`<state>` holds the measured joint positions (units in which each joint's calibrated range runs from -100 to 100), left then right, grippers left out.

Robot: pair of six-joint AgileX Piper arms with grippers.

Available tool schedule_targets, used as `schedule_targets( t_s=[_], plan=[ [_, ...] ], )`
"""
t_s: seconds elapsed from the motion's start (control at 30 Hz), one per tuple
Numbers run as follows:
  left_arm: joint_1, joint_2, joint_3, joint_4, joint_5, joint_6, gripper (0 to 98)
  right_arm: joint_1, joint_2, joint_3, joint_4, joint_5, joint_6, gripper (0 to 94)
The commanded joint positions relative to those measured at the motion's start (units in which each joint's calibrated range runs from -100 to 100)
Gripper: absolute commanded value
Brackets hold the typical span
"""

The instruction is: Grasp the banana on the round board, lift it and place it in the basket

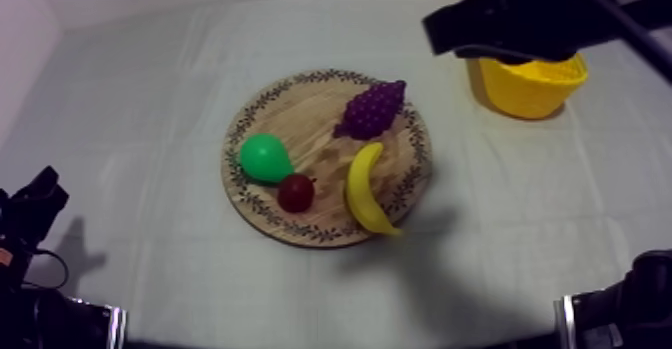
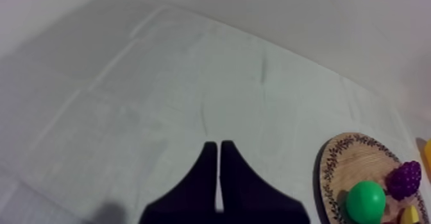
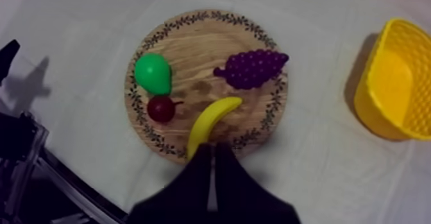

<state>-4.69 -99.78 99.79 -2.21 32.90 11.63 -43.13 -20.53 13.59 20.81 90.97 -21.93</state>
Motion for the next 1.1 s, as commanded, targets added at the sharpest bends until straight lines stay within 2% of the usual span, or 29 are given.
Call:
schedule_targets(
  t_s=[0.0, 0.3, 0.5, 0.73, 1.07],
  plan=[
    [0.02, -0.05, -0.01, 0.03, 0.00, 0.00, 0.1, -0.06, 1.41, -0.54, 0.12, 0.33, -1.15, 0.3],
    [0.02, -0.05, -0.01, 0.03, 0.00, 0.02, 0.1, 0.01, 6.84, -4.91, -1.33, 3.01, -2.89, 1.8],
    [0.02, -0.05, -0.01, 0.03, 0.00, 0.02, 0.1, -0.49, 9.34, -6.23, -2.51, 5.79, -2.78, 4.5],
    [0.02, -0.05, -0.01, 0.03, 0.00, 0.02, 0.1, -0.65, 11.00, -6.61, -2.74, 6.60, -2.36, 3.0],
    [0.02, -0.05, -0.01, 0.03, 0.00, 0.02, 0.1, -1.20, 12.74, -6.13, -3.28, 6.83, -2.68, 12.2]
  ],
)
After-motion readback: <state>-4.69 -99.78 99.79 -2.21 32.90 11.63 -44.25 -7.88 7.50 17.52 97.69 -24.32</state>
